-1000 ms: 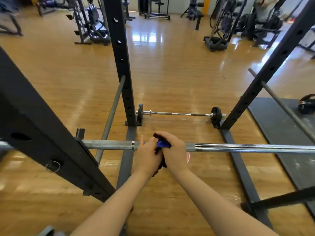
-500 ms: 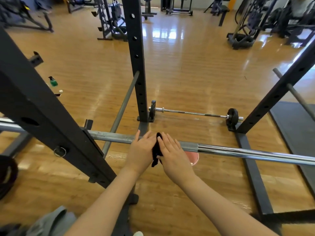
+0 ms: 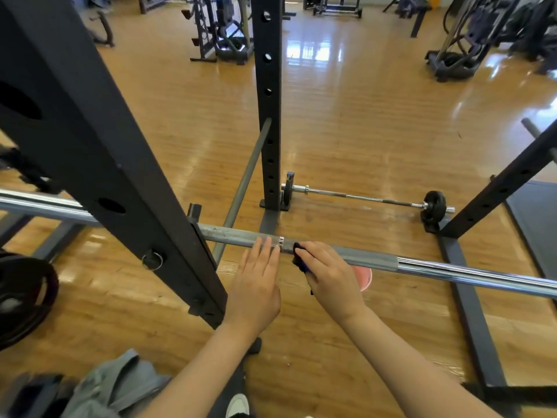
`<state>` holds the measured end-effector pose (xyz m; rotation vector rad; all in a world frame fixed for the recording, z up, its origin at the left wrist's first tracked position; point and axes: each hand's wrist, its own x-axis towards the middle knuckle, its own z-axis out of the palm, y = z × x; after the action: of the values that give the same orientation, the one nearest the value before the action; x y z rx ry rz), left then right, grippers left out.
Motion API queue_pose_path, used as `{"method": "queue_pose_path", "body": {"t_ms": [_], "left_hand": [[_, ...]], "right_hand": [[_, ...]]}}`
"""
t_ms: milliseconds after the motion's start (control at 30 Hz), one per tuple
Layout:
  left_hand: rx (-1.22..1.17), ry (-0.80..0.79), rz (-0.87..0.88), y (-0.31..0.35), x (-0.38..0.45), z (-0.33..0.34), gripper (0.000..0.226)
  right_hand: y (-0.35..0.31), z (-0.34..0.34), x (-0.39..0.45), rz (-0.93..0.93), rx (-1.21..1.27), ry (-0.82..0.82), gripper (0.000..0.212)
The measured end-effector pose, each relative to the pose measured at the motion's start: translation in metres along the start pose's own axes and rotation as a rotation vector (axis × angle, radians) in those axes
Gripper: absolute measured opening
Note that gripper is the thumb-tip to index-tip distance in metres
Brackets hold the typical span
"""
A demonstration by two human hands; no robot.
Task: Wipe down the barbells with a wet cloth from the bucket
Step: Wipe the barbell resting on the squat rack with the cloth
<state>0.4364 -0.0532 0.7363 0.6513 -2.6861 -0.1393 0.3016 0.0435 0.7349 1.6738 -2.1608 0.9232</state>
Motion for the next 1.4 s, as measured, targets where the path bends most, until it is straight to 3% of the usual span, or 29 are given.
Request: {"method": "queue_pose_path", "body": {"t_ms": [133,200,500,633,900,1000,1100,1267,1400], "left_hand": [[-0.065,0.044,-0.023,-0.038,-0.049,-0.016,0.061],[-0.060,0.055,-0.007,-0.066,-0.066,-0.022,0.061],[-0.096,0.131,0.014,-0.186,-0.101,-0.039,0.072],[-0.098,0.119,-0.094,-0.201,-0.090,-0.043,0.074],[0.063,0.073,-0.221,-0.190,-0.079,-0.025,0.051],[0.099,0.061,-0.202,-0.195,-0.080,-0.021,0.051],[-0.022,0.107,-0.148,-0.207,-0.080,-0.025,0.051],[0.037,0.167,-0.074,-0.249,-0.068,-0.031,0.083],[0.129,0.163,-0.136,-0.289,-0.039,-0.048,0.073]], "right_hand": [[-0.048,0.015,0.022,-0.063,0.059,0.056,0.022],[-0.070,0.020,0.035,-0.072,0.089,0.048,0.037],[-0.154,0.050,0.054,-0.178,0.177,0.129,0.023],[-0.180,0.057,0.066,-0.251,0.174,0.156,0.021],[-0.205,0.067,0.092,-0.452,0.187,0.058,0.027],[-0.206,0.070,0.093,-0.435,0.183,0.035,0.029],[-0.202,0.070,0.091,-0.397,0.146,0.020,0.029],[-0.205,0.083,0.101,-0.359,0.055,0.017,0.030],[-0.216,0.103,0.102,-0.323,0.033,0.069,0.034]]}}
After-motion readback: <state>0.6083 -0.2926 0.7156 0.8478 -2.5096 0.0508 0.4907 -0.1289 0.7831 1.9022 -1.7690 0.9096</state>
